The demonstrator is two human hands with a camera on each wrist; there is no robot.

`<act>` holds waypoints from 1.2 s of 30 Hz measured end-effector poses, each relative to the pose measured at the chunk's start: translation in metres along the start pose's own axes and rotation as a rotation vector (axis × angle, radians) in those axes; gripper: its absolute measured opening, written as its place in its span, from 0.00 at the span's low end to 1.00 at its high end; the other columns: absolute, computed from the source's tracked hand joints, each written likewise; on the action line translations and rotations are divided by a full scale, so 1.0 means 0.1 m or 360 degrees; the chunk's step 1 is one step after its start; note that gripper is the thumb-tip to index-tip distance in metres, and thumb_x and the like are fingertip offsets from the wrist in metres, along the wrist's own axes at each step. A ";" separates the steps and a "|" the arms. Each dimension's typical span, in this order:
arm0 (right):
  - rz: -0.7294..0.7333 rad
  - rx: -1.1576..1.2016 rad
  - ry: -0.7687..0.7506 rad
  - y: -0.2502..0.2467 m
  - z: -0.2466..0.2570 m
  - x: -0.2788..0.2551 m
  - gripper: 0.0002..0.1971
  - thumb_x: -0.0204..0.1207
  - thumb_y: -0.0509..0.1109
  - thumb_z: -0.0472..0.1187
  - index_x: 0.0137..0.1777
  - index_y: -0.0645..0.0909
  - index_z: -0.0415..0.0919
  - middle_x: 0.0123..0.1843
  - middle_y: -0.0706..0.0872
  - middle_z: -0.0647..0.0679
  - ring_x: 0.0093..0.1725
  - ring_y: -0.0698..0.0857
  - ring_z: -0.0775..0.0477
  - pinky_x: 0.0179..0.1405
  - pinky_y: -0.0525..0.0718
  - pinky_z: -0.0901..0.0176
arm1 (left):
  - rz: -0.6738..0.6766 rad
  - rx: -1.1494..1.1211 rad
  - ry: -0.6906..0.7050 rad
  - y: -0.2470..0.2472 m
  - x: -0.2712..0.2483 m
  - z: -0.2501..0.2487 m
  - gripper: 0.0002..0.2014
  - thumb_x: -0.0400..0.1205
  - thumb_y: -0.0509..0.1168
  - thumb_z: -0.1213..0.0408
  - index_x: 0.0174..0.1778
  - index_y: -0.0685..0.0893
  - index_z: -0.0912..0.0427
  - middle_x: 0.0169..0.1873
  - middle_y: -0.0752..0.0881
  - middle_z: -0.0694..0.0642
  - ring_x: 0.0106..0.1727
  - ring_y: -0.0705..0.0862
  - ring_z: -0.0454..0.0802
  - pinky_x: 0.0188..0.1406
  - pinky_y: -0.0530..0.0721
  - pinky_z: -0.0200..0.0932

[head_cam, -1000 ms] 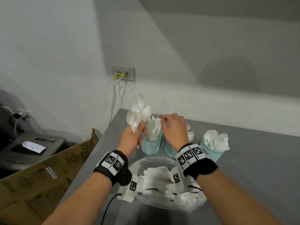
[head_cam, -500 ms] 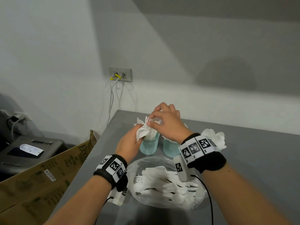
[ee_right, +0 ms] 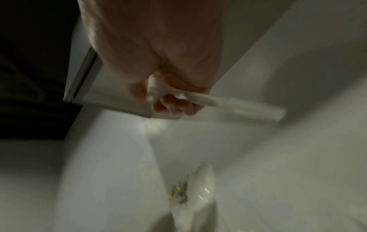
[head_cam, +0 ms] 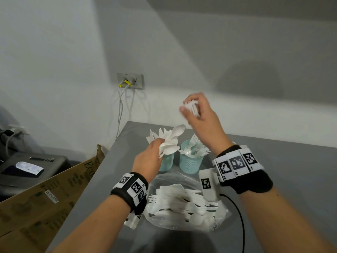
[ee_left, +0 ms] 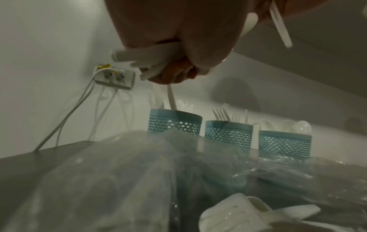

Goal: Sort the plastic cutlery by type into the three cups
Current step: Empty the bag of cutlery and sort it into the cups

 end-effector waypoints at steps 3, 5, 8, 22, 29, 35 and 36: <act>0.0362 -0.0575 0.0190 0.18 -0.31 -0.08 0.13 0.70 0.75 0.53 0.52 0.82 0.52 0.47 0.82 0.58 0.43 0.81 0.58 0.43 0.81 0.63 | -0.0026 0.0055 0.0008 0.01 0.02 -0.04 0.20 0.83 0.60 0.60 0.71 0.66 0.48 0.65 0.77 0.49 0.49 0.84 0.56 0.42 0.80 0.49; 0.0511 -0.0910 0.0225 0.30 -0.43 -0.13 0.14 0.68 0.74 0.56 0.53 0.85 0.56 0.49 0.78 0.58 0.48 0.83 0.52 0.50 0.82 0.55 | -0.0040 0.0016 -0.0009 0.00 0.03 -0.06 0.19 0.83 0.59 0.60 0.70 0.67 0.49 0.64 0.77 0.50 0.48 0.84 0.56 0.40 0.78 0.48; 0.0516 -0.0984 0.0231 0.36 -0.44 -0.14 0.11 0.68 0.70 0.53 0.49 0.87 0.57 0.50 0.77 0.58 0.48 0.83 0.50 0.48 0.81 0.56 | -0.0056 -0.0056 -0.0047 -0.01 0.03 -0.08 0.17 0.83 0.59 0.60 0.68 0.68 0.49 0.62 0.79 0.52 0.49 0.84 0.58 0.42 0.79 0.49; -0.0136 -0.0603 0.0004 0.20 -0.37 -0.07 0.05 0.80 0.64 0.50 0.53 0.80 0.57 0.51 0.82 0.59 0.47 0.81 0.58 0.45 0.79 0.59 | -0.0061 -0.1081 0.0035 -0.06 0.27 -0.38 0.09 0.83 0.63 0.51 0.52 0.73 0.50 0.36 0.79 0.43 0.31 0.77 0.33 0.33 0.74 0.31; -0.0431 -0.0389 -0.0136 -0.07 -0.17 -0.01 0.03 0.80 0.66 0.50 0.50 0.81 0.56 0.47 0.86 0.64 0.48 0.84 0.61 0.49 0.84 0.57 | 0.0031 -0.1080 0.0030 0.06 0.29 -0.43 0.08 0.86 0.58 0.52 0.55 0.74 0.51 0.32 0.79 0.43 0.26 0.78 0.30 0.31 0.73 0.29; -0.0736 -0.0425 -0.0211 -0.55 0.04 0.07 0.06 0.79 0.67 0.52 0.52 0.82 0.56 0.45 0.86 0.62 0.47 0.85 0.54 0.45 0.82 0.55 | -0.0068 -0.0945 -0.0073 0.11 0.27 -0.31 0.16 0.88 0.50 0.50 0.56 0.73 0.60 0.35 0.78 0.51 0.38 0.79 0.51 0.45 0.77 0.50; -0.0730 -0.0548 -0.0186 -0.60 0.01 0.07 0.06 0.79 0.66 0.52 0.52 0.82 0.55 0.46 0.85 0.63 0.47 0.84 0.56 0.44 0.79 0.58 | -0.0101 -0.0968 -0.0123 0.11 0.28 -0.28 0.18 0.88 0.49 0.50 0.57 0.72 0.62 0.37 0.78 0.51 0.42 0.79 0.52 0.49 0.77 0.51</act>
Point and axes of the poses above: each hand's wrist, its own x-axis towards the middle knuckle, its own y-axis out of the palm, z = x × y, the point moved 3 cm from there along x, towards the middle knuckle
